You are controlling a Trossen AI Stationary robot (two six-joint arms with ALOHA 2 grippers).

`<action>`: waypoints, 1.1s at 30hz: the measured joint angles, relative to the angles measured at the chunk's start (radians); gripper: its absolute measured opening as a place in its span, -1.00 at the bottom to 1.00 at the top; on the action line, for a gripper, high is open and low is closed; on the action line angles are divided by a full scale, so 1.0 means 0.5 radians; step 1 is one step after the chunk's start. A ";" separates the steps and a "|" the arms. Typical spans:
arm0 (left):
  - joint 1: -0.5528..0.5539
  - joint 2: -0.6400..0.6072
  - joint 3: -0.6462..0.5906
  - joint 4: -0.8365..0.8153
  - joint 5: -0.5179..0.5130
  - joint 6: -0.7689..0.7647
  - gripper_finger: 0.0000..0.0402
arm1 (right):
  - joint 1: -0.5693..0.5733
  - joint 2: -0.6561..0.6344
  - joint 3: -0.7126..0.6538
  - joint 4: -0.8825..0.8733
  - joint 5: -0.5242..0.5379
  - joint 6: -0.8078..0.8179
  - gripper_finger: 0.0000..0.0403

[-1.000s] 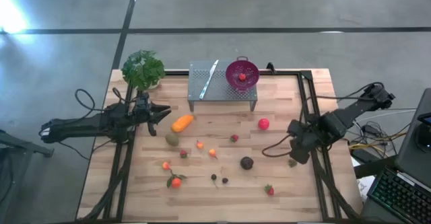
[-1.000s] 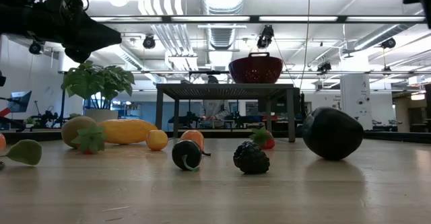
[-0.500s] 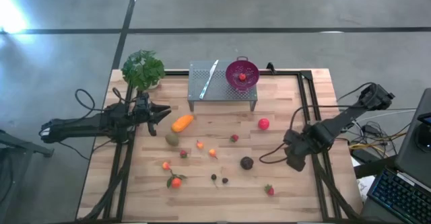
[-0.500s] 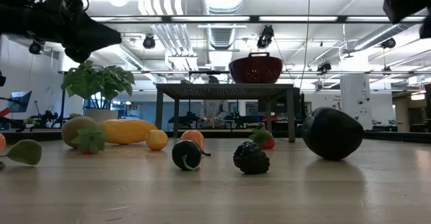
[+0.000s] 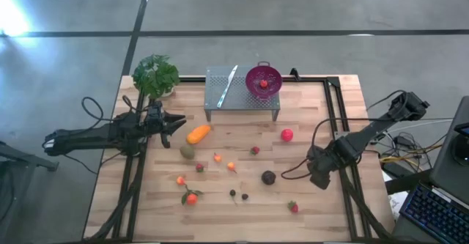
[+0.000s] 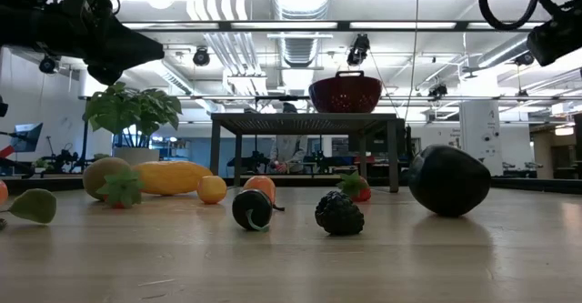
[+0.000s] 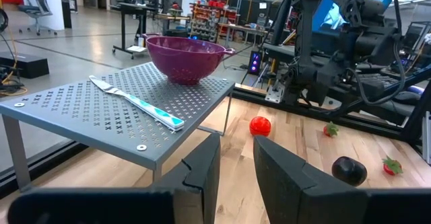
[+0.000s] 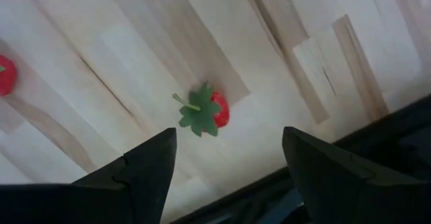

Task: Pick & Place Fruit
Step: Put the red strawberry into the violet strainer bowl on the shelf

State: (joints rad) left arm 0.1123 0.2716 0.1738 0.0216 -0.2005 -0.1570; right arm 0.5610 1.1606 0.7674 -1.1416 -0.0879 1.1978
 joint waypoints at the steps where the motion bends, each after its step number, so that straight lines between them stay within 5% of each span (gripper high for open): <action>1: 0.000 0.000 0.000 0.000 0.000 0.000 -0.52 | 0.000 0.000 -0.005 0.014 0.000 0.000 0.33; 14: 0.000 0.000 0.000 0.000 0.000 0.000 -0.52 | 0.065 0.030 -0.204 0.263 -0.093 0.055 0.18; 33: 0.000 0.000 0.000 0.000 0.001 0.000 -0.52 | 0.101 0.382 -0.274 0.501 -0.140 -0.149 0.29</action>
State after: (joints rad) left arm 0.1123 0.2716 0.1738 0.0216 -0.2001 -0.1570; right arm 0.6113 1.3515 0.6304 -0.8910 -0.1581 1.1235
